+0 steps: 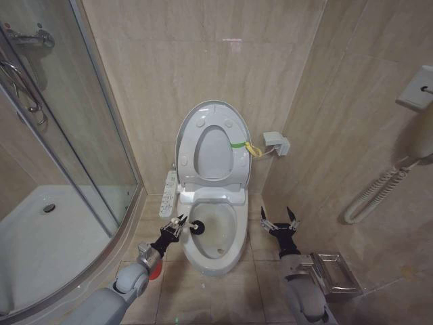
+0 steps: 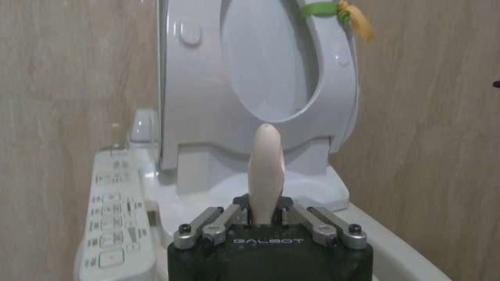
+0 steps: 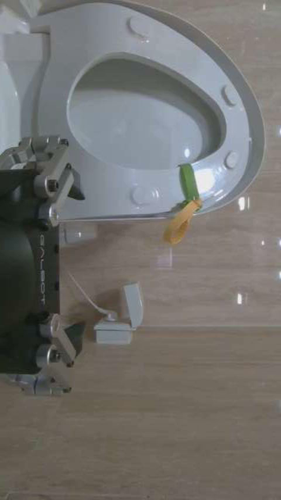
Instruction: Open the toilet lid, clean the toilet bowl with a toilet brush, close the toilet lid, and flush.
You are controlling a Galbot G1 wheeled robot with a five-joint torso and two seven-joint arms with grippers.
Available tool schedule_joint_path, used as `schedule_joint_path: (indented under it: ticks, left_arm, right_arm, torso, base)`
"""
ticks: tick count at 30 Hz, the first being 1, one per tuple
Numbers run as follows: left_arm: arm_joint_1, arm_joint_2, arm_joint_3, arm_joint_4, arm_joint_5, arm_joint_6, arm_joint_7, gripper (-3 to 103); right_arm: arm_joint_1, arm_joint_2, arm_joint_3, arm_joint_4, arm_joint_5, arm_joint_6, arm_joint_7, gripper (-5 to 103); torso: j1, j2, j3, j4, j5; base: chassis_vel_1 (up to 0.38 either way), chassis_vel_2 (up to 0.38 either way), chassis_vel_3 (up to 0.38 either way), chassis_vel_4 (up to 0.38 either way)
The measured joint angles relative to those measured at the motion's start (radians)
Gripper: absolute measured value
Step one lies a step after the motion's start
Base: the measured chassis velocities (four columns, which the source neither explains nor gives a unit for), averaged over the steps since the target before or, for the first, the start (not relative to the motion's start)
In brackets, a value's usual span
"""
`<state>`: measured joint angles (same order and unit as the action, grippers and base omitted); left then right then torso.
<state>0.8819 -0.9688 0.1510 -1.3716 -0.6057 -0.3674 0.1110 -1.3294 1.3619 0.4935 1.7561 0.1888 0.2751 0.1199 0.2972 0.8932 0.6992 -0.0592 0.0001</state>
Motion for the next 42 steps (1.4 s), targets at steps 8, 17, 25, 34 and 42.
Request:
schedule_joint_path:
  ticks: [8, 17, 25, 34, 42]
  left_arm:
    - [-0.012, -0.035, -0.018, 0.026, 0.009, -0.035, 0.030, 19]
    - [-0.014, -0.094, -0.045, 0.033, 0.100, -0.140, 0.089, 19]
    - [-0.008, -0.162, -0.057, 0.048, 0.124, -0.230, 0.142, 19]
    - [-0.001, -0.192, -0.016, -0.032, 0.064, -0.149, 0.048, 19]
    - [0.028, -0.175, 0.046, -0.090, 0.032, -0.089, -0.013, 19]
  right_arm:
    - [0.000, 0.000, 0.000, 0.000, 0.000, 0.000, 0.000, 100]
    - [0.000, 0.000, 0.000, 0.000, 0.000, 0.000, 0.000, 100]
    - [0.000, 0.000, 0.000, 0.000, 0.000, 0.000, 0.000, 100]
    - [0.000, 0.000, 0.000, 0.000, 0.000, 0.000, 0.000, 100]
    - [0.000, 0.000, 0.000, 0.000, 0.000, 0.000, 0.000, 100]
  torso:
    - [0.000, 0.000, 0.000, -0.0002, -0.0001]
    - [0.000, 0.000, 0.000, -0.0003, 0.0000]
    - [0.000, 0.000, 0.000, -0.0003, 0.0000]
    - [0.000, 0.000, 0.000, -0.0003, 0.0001]
    - [0.000, 0.000, 0.000, -0.0002, 0.0001]
  base:
    - [0.000, 0.000, 0.000, 0.000]
    - [0.000, 0.000, 0.000, 0.000]
    - [0.000, 0.000, 0.000, 0.000]
    - [0.000, 0.000, 0.000, 0.000]
    - [0.000, 0.000, 0.000, 0.000]
